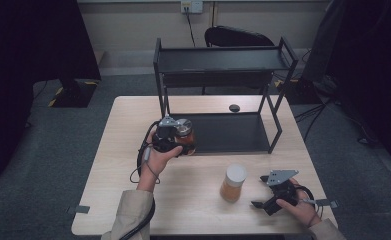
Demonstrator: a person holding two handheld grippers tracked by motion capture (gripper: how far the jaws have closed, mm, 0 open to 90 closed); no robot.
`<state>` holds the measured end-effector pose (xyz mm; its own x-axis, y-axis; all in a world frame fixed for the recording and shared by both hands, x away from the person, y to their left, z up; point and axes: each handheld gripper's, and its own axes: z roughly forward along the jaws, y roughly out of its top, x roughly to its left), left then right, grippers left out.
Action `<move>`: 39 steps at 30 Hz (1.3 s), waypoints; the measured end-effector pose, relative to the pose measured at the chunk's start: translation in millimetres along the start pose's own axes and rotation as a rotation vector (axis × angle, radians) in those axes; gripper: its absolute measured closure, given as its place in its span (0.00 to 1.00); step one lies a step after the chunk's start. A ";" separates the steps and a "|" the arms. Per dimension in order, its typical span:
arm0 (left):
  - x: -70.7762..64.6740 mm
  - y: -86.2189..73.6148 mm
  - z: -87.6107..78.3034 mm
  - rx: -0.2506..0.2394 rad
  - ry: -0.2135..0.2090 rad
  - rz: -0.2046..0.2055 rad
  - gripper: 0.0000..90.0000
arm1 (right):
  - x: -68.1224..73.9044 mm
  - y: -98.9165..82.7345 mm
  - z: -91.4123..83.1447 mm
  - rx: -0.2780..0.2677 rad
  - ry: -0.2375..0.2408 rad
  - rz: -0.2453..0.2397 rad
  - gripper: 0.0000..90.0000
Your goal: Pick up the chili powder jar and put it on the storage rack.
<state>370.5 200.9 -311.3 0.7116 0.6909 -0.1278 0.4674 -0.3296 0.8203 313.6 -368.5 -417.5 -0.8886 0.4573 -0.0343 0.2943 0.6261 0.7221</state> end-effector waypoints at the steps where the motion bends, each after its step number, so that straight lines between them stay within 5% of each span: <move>1: -0.3 1.9 0.4 -0.001 0.001 0.001 0.34 | 0.1 0.0 0.0 0.000 0.000 0.001 0.00; 14: -0.3 29.0 4.8 -0.008 -0.027 0.011 0.34 | 0.0 0.0 0.0 0.000 0.000 0.000 0.00; 39: -4.9 78.8 0.1 0.000 -0.015 0.042 0.34 | 0.0 -0.1 0.0 -0.001 0.000 0.001 0.00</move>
<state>403.9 171.5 -246.1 0.7384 0.6666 -0.1019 0.4369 -0.3578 0.8253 313.5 -368.5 -417.6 -0.8884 0.4578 -0.0339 0.2946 0.6253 0.7226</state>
